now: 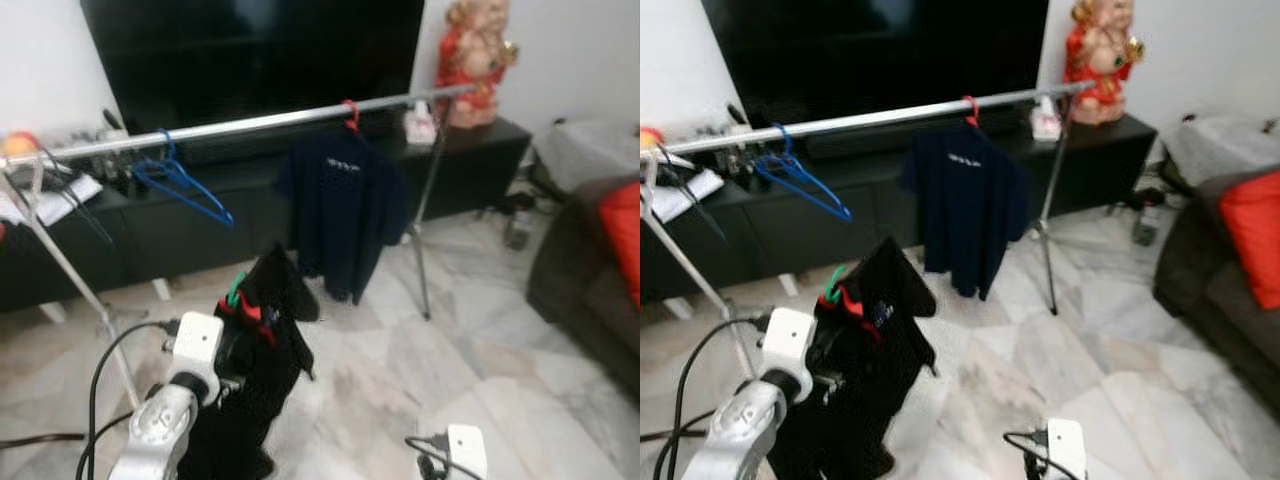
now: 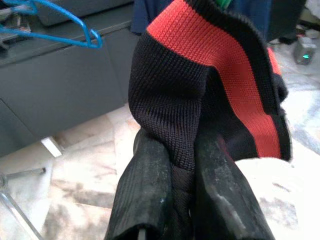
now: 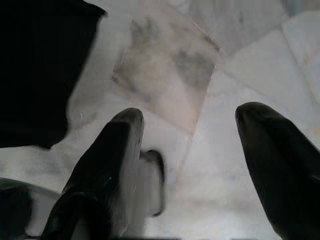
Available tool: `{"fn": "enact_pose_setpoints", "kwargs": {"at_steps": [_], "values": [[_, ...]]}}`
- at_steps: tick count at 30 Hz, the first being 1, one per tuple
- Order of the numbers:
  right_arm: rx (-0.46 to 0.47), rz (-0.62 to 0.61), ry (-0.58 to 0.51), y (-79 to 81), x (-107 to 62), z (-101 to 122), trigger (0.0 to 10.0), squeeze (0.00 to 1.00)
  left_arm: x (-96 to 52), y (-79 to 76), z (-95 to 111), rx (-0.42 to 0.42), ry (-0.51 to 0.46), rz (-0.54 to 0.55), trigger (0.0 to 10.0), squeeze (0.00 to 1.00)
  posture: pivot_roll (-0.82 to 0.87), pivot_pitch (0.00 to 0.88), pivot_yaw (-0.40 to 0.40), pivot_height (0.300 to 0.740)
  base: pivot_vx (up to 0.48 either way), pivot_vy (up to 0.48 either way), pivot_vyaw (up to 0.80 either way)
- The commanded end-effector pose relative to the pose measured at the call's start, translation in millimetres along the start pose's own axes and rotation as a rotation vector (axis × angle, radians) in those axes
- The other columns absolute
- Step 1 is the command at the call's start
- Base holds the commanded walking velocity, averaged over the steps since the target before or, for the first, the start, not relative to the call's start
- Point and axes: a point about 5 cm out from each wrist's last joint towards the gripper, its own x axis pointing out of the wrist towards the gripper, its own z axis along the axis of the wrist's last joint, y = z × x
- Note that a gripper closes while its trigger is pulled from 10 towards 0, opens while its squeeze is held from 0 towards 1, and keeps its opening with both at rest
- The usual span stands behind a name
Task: Hang hanger
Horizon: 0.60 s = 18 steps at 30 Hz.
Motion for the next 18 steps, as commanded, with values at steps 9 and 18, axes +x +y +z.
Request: {"fn": "enact_pose_setpoints", "kwargs": {"at_steps": [9, 18], "values": [[0.032, 0.029, -0.018, 5.6, 2.1, 6.8, 10.0, 0.0, -2.6, 4.7, 3.7, 0.043, -0.012, 0.007, 10.0, 0.0, -0.01, 0.0, -0.017, 0.716, 0.0, 0.0, 0.59], [-0.026, 0.035, -0.03, 4.7, 2.3, 9.5, 10.0, 0.0, -1.4, 3.5, 6.9, 0.051, -0.031, 0.01, 10.0, 0.0, -0.01, 0.0, -0.019, 0.716, 0.0, -0.089, 0.32]]}}
